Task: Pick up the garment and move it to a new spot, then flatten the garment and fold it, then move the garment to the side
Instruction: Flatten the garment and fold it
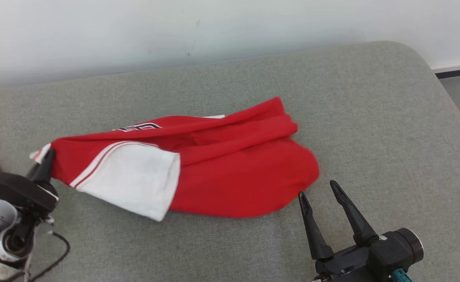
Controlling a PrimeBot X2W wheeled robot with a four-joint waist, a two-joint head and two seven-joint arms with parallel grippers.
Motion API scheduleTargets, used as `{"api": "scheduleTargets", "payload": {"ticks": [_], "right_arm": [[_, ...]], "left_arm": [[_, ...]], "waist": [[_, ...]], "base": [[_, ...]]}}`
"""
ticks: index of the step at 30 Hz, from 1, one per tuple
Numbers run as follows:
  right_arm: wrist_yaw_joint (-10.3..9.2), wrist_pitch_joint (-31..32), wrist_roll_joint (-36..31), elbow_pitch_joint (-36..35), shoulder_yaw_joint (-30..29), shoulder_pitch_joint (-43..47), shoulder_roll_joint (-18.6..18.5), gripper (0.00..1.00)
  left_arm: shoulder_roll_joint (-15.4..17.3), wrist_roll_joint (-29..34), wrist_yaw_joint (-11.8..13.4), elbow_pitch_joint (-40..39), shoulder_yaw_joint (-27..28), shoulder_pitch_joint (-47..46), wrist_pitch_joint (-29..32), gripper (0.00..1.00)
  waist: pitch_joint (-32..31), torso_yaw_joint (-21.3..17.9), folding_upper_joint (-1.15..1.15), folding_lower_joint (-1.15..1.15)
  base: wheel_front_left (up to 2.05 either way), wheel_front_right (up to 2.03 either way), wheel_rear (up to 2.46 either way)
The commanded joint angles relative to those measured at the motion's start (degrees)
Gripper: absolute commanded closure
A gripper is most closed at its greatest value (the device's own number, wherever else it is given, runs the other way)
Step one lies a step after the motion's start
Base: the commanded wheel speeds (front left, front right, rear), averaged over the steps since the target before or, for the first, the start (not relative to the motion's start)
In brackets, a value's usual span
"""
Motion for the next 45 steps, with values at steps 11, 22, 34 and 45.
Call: {"api": "scheduleTargets", "payload": {"ticks": [11,22,34,45], "right_arm": [[-0.13,-0.1,0.6,0.1,0.3,0.6,0.0,0.00],[-0.13,-0.1,1.5,0.5,-0.2,1.1,0.0,0.00],[-0.13,-0.1,2.5,13.0,-3.4,-4.4,0.0,0.00],[-0.13,-0.1,-0.4,29.3,-11.4,-14.0,-0.6,0.00]], "left_arm": [[-0.4,6.0,-1.7,8.4,0.4,-1.5,-12.4,0.00],[-9.0,6.3,2.2,-4.8,-0.3,12.9,-19.9,0.00],[-15.3,17.0,2.8,-13.6,-0.2,21.4,-21.2,0.00],[-20.3,39.4,2.4,-22.4,1.3,29.0,-21.1,0.00]], "waist": [[-1.0,-0.4,0.00,0.00],[-2.0,1.5,0.00,0.00],[-2.4,7.0,0.00,0.00],[-3.3,16.4,0.00,0.00]], "base": [[0.00,0.00,0.00],[0.00,0.00,0.00],[0.00,0.00,0.00],[0.00,0.00,0.00]]}}
